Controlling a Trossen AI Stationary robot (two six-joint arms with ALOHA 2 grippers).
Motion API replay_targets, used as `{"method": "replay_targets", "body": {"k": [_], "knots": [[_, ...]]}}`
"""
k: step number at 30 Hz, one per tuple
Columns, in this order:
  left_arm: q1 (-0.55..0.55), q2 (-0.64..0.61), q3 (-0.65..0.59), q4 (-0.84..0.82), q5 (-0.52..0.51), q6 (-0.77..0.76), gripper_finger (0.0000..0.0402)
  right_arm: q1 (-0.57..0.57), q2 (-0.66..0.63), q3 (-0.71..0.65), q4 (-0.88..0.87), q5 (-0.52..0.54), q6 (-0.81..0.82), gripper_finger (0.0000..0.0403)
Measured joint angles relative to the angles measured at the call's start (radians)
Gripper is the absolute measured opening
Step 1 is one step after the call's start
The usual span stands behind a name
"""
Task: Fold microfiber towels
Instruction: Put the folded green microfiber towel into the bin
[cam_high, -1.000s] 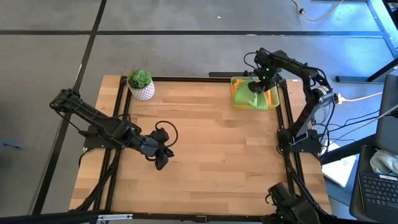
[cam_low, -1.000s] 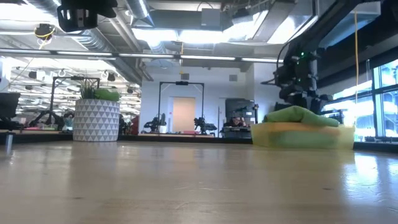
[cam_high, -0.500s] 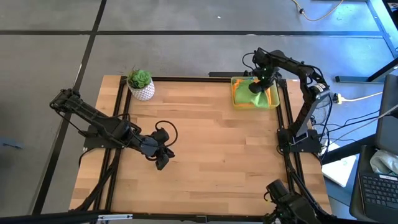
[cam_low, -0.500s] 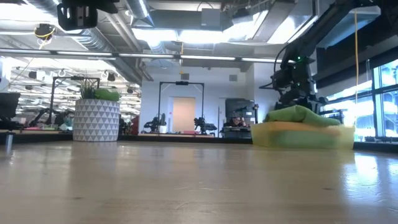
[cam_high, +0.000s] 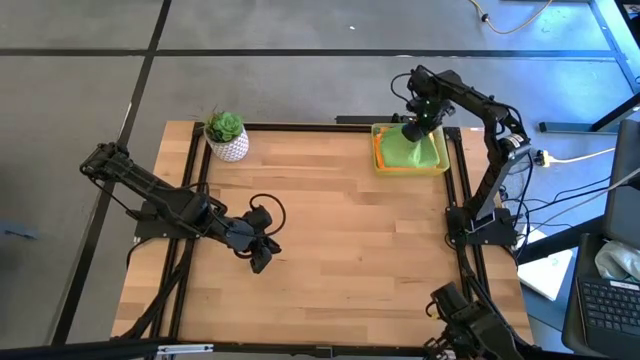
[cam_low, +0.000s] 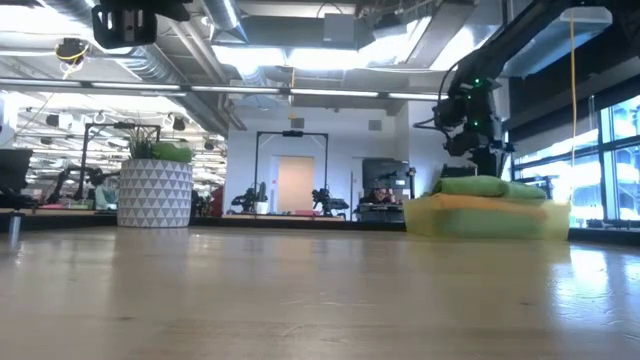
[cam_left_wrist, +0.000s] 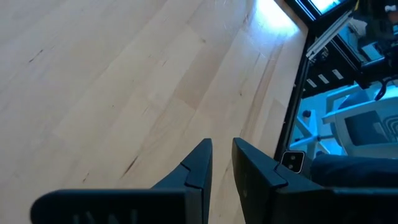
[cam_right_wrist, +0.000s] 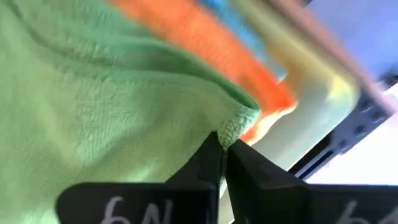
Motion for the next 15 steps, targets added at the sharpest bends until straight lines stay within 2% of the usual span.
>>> {"method": "replay_targets", "body": {"k": [3,8,13,15], "knots": [[0.000,0.000,0.000,0.000,-0.005,0.000,0.0056,-0.006,0.000,-0.018,-0.045,-0.028,0.035,0.0038],[0.000,0.000,0.000,0.000,-0.011,0.000,0.0056,-0.006,0.000,0.003,-0.129,-0.014,0.049,0.0103],[0.000,0.000,0.000,0.000,-0.011,0.006,0.0056,-0.006,0.000,0.141,-0.192,-0.019,0.080,0.0159],[0.000,0.000,0.000,0.000,-0.011,0.006,0.0056,-0.004,-0.003,0.209,-0.209,-0.104,0.119,0.0168]]}}
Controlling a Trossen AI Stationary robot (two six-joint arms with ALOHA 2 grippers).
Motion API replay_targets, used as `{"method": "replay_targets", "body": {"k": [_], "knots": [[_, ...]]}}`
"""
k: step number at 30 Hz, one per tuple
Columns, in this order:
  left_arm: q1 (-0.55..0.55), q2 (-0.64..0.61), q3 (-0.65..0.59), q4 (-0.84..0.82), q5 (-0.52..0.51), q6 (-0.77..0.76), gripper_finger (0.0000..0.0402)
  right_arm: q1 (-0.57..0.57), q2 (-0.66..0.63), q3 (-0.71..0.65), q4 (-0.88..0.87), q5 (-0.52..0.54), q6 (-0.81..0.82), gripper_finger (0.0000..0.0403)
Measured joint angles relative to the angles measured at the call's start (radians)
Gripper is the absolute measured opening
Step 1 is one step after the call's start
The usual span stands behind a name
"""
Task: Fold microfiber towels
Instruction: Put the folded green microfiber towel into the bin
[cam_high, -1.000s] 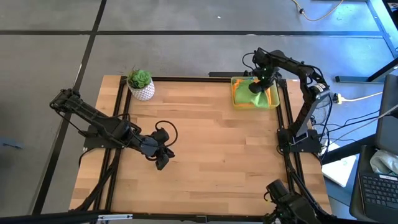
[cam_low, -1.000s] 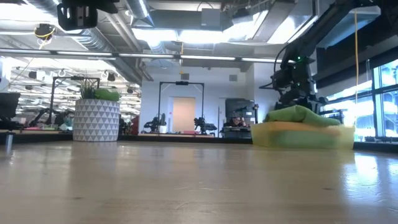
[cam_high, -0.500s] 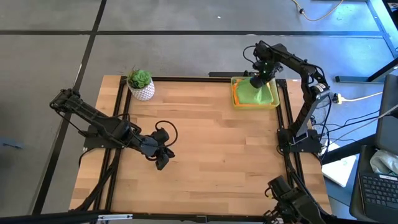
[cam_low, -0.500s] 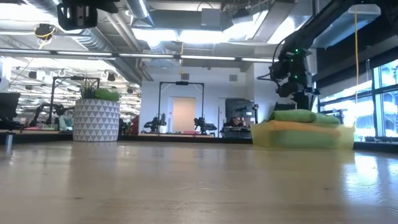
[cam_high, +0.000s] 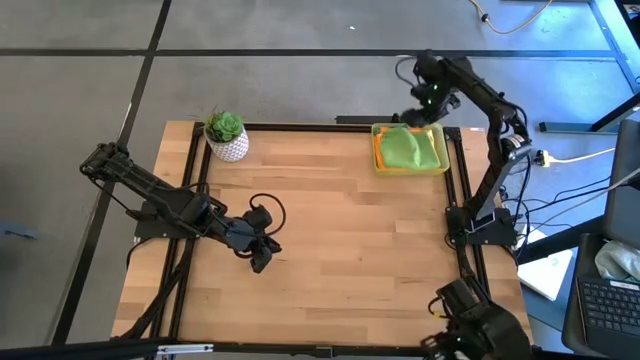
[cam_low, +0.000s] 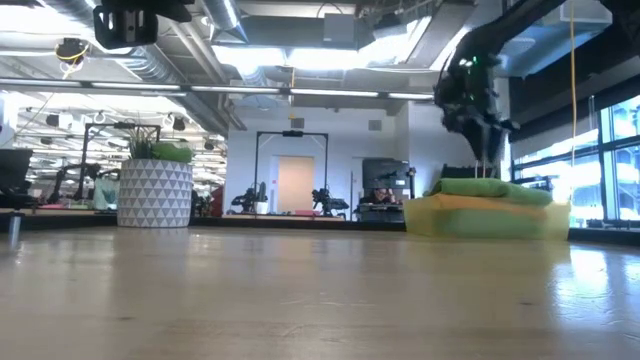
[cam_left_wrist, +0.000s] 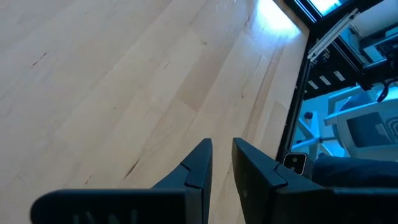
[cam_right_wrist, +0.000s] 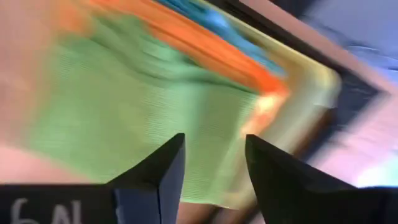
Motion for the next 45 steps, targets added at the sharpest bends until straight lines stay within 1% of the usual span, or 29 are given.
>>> {"method": "replay_targets", "body": {"k": [2,3,4,7,9,14,17,22,26,28,30,33,36,39,41,43,45], "knots": [[0.000,0.000,0.000,0.000,0.000,0.000,0.0056,0.011,-0.008,0.037,0.000,-0.129,0.058,0.0170],[0.000,0.000,0.000,0.000,0.000,0.000,0.0056,0.023,-0.011,0.043,0.000,-0.174,0.075,0.0168],[0.000,0.000,0.000,0.000,0.000,0.001,0.0056,0.037,-0.011,0.041,-0.003,-0.192,0.087,0.0165],[0.000,0.000,0.000,0.000,-0.006,0.001,0.0056,0.076,-0.008,-0.016,0.003,-0.208,0.115,0.0146],[0.000,0.000,0.000,0.000,-0.018,0.000,0.0056,0.097,-0.008,-0.077,0.045,-0.212,0.132,0.0129],[0.000,0.000,0.000,0.000,-0.017,0.000,0.0056,0.117,-0.006,-0.268,0.274,-0.176,0.153,0.0084],[0.000,0.000,0.000,0.000,0.021,-0.006,0.0056,0.111,-0.006,-0.371,0.427,-0.175,0.191,0.0065],[0.000,0.000,0.000,0.000,0.093,-0.029,0.0056,0.110,-0.006,-0.496,0.603,-0.180,0.193,0.0054],[0.000,0.000,0.000,-0.001,0.134,-0.033,0.0056,0.108,-0.008,-0.539,0.657,-0.206,0.166,0.0053],[0.000,0.000,0.000,-0.001,0.146,-0.034,0.0056,0.109,-0.009,-0.522,0.625,-0.205,0.132,0.0053],[0.000,0.000,0.000,-0.003,0.150,-0.033,0.0056,0.111,-0.009,-0.477,0.557,-0.205,0.086,0.0053],[-0.001,0.000,0.000,-0.009,0.150,-0.029,0.0056,0.111,-0.023,-0.363,0.459,-0.204,0.035,0.0053],[0.000,0.000,0.000,-0.008,0.139,-0.013,0.0056,0.111,-0.039,-0.226,0.357,-0.204,0.022,0.0053],[0.000,0.000,0.000,-0.009,0.121,-0.006,0.0056,0.116,-0.053,-0.127,0.209,-0.167,0.035,0.0053],[0.000,0.000,0.000,-0.009,0.103,-0.006,0.0056,0.122,-0.068,-0.115,0.120,-0.127,0.041,0.0053],[0.000,0.000,0.000,-0.008,0.074,-0.006,0.0056,0.122,-0.070,-0.131,0.056,-0.119,0.057,0.0053],[0.000,0.000,0.000,-0.008,0.033,-0.006,0.0056,0.122,-0.068,-0.164,0.038,-0.128,0.061,0.0053]]}}
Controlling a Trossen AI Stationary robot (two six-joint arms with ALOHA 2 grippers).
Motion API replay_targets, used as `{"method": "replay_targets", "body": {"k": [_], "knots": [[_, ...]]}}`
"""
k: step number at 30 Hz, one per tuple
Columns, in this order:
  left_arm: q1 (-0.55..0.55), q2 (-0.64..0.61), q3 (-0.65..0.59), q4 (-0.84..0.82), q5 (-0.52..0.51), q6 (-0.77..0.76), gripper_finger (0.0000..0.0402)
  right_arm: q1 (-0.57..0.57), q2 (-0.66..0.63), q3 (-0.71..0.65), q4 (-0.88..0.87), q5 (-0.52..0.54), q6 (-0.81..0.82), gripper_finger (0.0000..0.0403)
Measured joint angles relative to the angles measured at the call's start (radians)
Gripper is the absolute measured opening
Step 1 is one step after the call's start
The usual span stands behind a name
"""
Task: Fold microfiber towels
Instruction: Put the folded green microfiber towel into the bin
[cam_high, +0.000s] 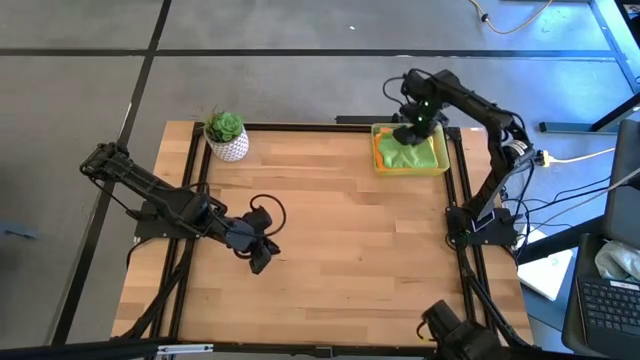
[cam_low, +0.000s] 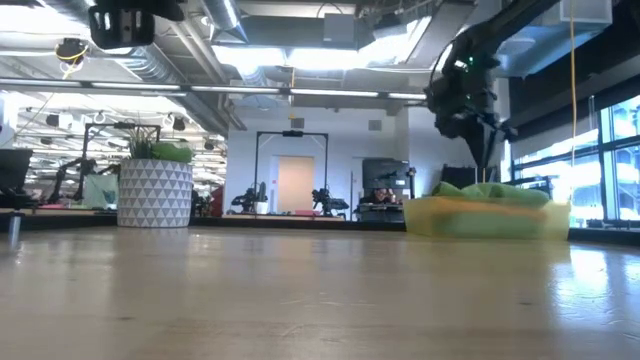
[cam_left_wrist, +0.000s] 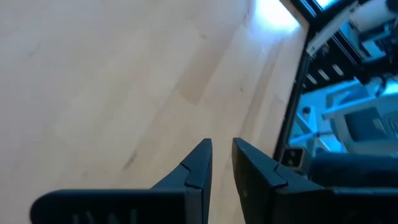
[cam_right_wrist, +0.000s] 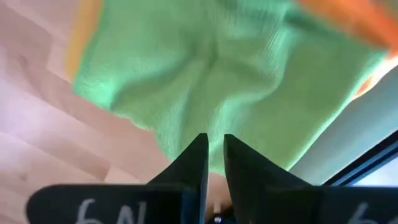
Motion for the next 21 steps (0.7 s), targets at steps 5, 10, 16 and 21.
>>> {"method": "replay_targets", "body": {"k": [5,10,16,21], "knots": [[0.000,0.000,0.000,0.001,-0.023,-0.001,0.0056,0.000,0.000,-0.146,0.009,0.052,0.002,0.0053],[-0.015,0.000,0.000,0.012,-0.023,-0.022,0.0056,-0.021,0.000,-0.319,0.116,0.226,0.022,0.0053],[-0.021,0.000,0.000,0.015,-0.022,-0.026,0.0056,-0.019,0.001,-0.397,0.244,0.230,0.059,0.0053],[-0.015,0.000,0.000,0.015,-0.001,-0.018,0.0056,-0.018,-0.008,-0.337,0.169,0.223,0.060,0.0053]]}}
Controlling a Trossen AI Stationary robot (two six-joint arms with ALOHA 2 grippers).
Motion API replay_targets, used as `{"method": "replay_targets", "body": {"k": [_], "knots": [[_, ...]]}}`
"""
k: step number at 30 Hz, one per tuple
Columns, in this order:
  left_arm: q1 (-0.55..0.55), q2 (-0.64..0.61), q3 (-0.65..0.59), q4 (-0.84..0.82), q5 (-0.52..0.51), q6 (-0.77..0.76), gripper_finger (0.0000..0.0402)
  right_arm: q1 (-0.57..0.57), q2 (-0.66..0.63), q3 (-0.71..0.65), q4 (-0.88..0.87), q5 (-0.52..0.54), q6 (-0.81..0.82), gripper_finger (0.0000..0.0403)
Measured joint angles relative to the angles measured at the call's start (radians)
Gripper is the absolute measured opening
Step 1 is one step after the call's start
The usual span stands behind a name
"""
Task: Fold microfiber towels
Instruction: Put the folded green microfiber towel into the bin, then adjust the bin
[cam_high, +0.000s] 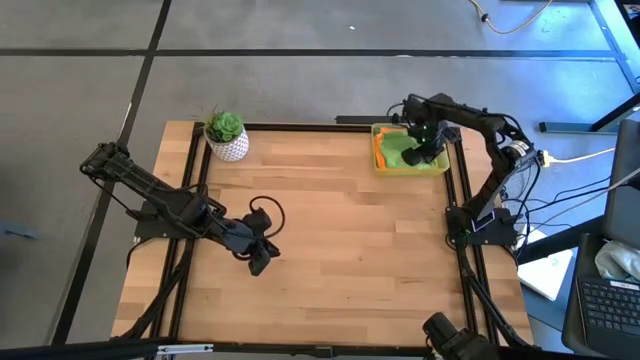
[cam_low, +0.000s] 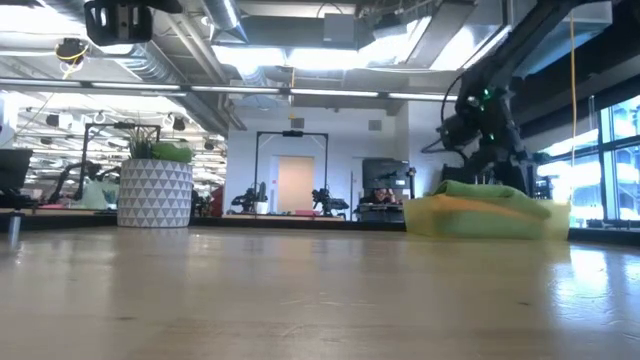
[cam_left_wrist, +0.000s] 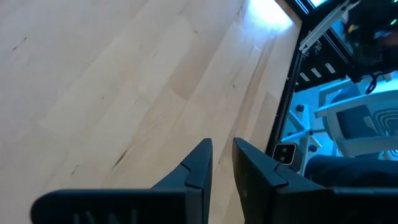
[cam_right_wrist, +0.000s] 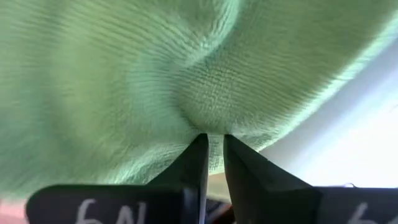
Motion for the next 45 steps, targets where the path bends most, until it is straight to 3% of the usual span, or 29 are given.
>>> {"method": "replay_targets", "body": {"k": [5,8,10,16,21,33,39,45], "knots": [[-0.001,0.000,0.000,-0.010,0.006,0.026,0.0056,0.000,-0.064,0.134,-0.062,-0.002,-0.002,0.0053],[0.004,0.000,0.000,-0.014,-0.014,0.031,0.0056,0.013,-0.118,0.202,-0.047,-0.110,0.079,0.0053],[0.009,0.000,0.000,-0.015,-0.034,0.036,0.0056,0.042,-0.139,0.210,-0.001,-0.194,0.134,0.0053],[0.031,0.000,0.000,-0.001,-0.051,0.049,0.0056,0.176,-0.089,0.155,0.144,-0.285,0.229,0.0053],[0.031,0.000,0.000,0.007,-0.024,0.048,0.0056,0.250,-0.011,0.151,0.162,-0.238,0.248,0.0053],[0.030,-0.006,0.000,0.007,0.009,0.024,0.0056,0.228,0.143,0.150,0.224,-0.256,0.176,0.0053],[0.066,-0.061,0.045,-0.052,-0.091,0.082,0.0056,0.224,0.068,0.200,0.161,-0.219,0.115,0.0053],[0.177,-0.162,0.084,-0.073,-0.188,0.222,0.0056,0.228,-0.083,0.267,0.140,-0.228,0.119,0.0053]]}}
